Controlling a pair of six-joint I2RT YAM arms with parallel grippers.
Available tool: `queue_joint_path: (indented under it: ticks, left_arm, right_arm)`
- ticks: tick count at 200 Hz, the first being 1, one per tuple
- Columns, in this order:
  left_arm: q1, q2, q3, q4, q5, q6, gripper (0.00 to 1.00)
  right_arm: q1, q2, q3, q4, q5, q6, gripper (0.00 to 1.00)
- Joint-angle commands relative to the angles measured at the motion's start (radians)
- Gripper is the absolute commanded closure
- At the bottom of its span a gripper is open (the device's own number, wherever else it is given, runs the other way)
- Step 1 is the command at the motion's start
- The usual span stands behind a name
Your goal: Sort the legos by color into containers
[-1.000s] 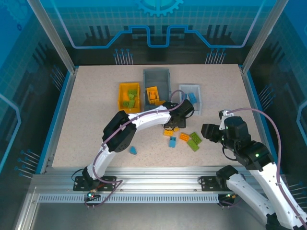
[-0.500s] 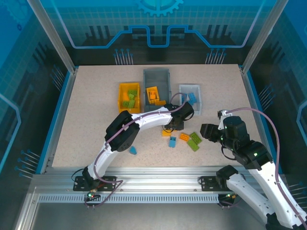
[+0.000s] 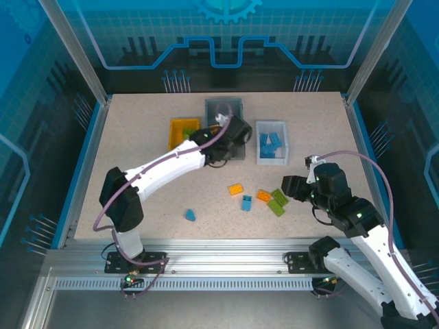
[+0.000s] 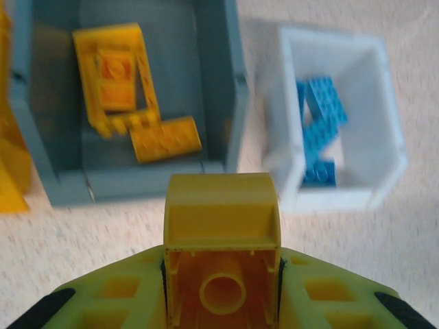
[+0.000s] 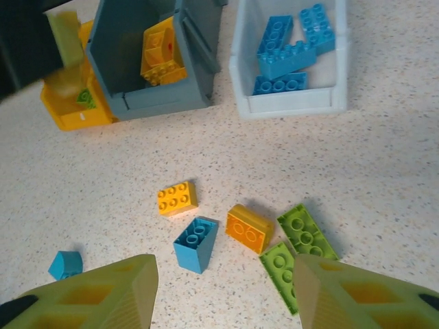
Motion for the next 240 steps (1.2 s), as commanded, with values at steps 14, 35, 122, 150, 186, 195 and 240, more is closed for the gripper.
queue_joint_path:
  ticks: [14, 35, 122, 150, 186, 195, 240]
  left_arm:
    - [0.16, 0.128, 0.018, 0.119, 0.177, 0.082, 0.68]
    - [0.214, 0.223, 0.105, 0.146, 0.258, 0.099, 0.68]
    - [0.257, 0.364, 0.207, 0.129, 0.352, 0.064, 0.47]
    - [0.255, 0.273, 0.141, 0.145, 0.34, 0.061, 0.43]
    - [0.238, 0.108, 0.027, 0.152, 0.306, 0.043, 0.43]
    - [0.229, 0.052, -0.018, 0.159, 0.299, 0.04, 0.42]
    - [0.133, -0.308, -0.385, 0.261, 0.342, 0.058, 0.39]
  right_arm:
    - [0.049, 0.017, -0.013, 0.056, -0.015, 0.005, 0.44]
    - [0.071, 0.025, -0.019, 0.063, 0.0, 0.012, 0.44]
    - [0.12, 0.091, -0.054, 0.099, 0.028, 0.029, 0.44]
    - [0.165, 0.152, -0.049, 0.086, 0.069, 0.04, 0.43]
    - [0.345, 0.271, -0.048, 0.076, 0.2, 0.12, 0.43]
    - [0.396, 0.313, -0.053, 0.075, 0.235, 0.16, 0.43]
    - [0.581, 0.578, -0.015, 0.097, 0.34, 0.415, 0.38]
